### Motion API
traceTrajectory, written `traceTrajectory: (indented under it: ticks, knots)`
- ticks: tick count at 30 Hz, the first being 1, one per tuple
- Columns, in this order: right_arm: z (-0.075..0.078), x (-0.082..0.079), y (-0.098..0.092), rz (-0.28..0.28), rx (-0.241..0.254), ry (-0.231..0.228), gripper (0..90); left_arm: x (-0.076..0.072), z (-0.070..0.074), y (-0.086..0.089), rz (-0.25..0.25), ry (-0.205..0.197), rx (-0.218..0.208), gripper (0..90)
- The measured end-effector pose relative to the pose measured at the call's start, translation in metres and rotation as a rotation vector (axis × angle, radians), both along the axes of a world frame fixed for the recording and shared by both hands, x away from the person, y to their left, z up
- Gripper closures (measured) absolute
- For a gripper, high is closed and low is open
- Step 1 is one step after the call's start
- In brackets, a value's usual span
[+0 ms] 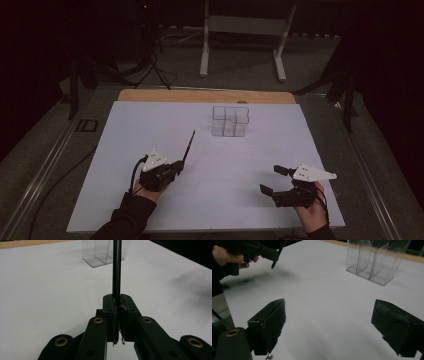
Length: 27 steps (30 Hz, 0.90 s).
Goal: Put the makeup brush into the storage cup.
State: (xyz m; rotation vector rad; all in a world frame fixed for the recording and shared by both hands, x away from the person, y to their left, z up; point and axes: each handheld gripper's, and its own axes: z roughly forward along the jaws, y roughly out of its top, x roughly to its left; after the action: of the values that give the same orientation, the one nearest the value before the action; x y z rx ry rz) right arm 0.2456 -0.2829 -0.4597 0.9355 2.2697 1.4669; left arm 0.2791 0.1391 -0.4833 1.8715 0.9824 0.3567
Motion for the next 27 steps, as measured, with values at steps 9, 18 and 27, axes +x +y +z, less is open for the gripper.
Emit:
traceTrajectory:
  ticks: [9, 18, 27]
  knots:
    - [0.022, -0.002, 0.014, -0.011, -0.048, -0.036, 11.0, 0.000, 0.000, 0.000, 0.000, 0.006, -0.013, 84.9]
    - [0.052, 0.005, 0.024, -0.050, -0.025, -0.073, 10.5, 0.000, -0.001, -0.002, -0.011, 0.011, -0.015, 84.9]
    - [0.077, 0.017, 0.040, -0.050, -0.005, -0.129, 10.5, -0.001, -0.002, -0.002, -0.017, 0.020, -0.020, 84.9]
